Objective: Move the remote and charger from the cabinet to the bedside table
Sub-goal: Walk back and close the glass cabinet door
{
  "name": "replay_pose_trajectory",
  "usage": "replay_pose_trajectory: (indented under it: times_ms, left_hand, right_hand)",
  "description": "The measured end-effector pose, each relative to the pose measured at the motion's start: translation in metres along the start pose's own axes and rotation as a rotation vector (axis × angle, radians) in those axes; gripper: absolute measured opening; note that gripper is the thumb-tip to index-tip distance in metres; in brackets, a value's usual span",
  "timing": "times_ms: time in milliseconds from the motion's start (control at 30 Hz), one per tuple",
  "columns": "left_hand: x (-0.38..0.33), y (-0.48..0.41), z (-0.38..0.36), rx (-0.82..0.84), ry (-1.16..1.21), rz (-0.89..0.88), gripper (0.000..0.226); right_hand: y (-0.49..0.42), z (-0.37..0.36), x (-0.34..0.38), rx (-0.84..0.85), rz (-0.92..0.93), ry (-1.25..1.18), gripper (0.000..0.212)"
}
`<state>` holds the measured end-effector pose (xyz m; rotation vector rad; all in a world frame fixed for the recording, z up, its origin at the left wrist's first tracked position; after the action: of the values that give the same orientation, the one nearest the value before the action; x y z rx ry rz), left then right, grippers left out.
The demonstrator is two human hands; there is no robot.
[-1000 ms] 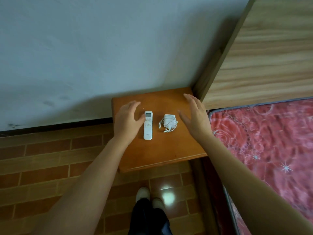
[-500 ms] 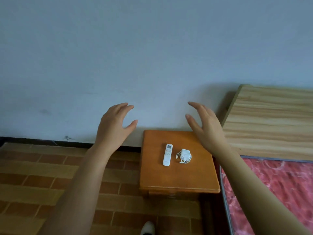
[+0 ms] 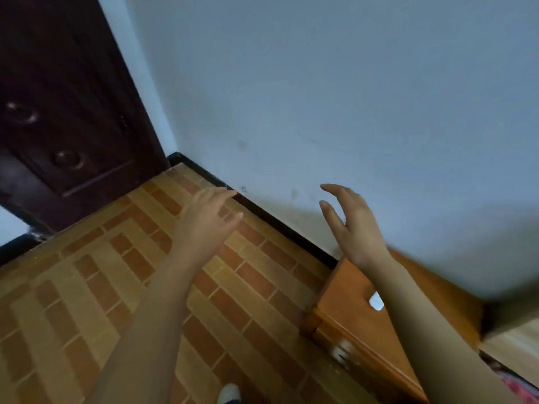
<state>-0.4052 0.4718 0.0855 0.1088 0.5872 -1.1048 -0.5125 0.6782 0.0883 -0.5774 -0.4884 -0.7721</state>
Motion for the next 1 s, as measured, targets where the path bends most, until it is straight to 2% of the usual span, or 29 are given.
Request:
replay_pose_trajectory:
  times_ms: [267, 533, 633, 767, 1000]
  left_hand:
    - [0.112, 0.089, 0.094, -0.227, -0.071, 0.277, 0.042]
    - [0.201, 0.232, 0.185, -0.445, -0.194, 0.667, 0.046]
    - [0.221, 0.287, 0.209, -0.505, -0.200, 0.760, 0.048]
    - [0.233, 0.351, 0.233, -0.586, -0.257, 0.880, 0.051]
    - [0.230, 0.420, 0.247, -0.579, -0.431, 1.096, 0.053]
  right_hand:
    - [-0.016, -0.088, 0.122, 0.197, 0.259, -0.079, 0.032]
    - [0.020, -0.198, 0.259, 0.418, 0.424, -0.236, 0.030]
    - [0.042, -0.219, 0.304, 0.448, 0.504, -0.308, 0.031]
    - [0.066, -0.247, 0.354, 0.569, 0.621, -0.351, 0.037]
    - [0.093, -0.282, 0.416, 0.728, 0.927, -0.324, 0.040]
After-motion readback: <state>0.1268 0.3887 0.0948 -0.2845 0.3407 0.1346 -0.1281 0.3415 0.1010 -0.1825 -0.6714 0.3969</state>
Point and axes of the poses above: each hand's wrist, its own y-axis away from the middle knuckle, its own z-axis out of the back of the hand, x = y × z, the point moved 4 cm from there along -y, towards the middle knuckle, and after that the axes turned 3 degrees about z, right-handed, at the moved point
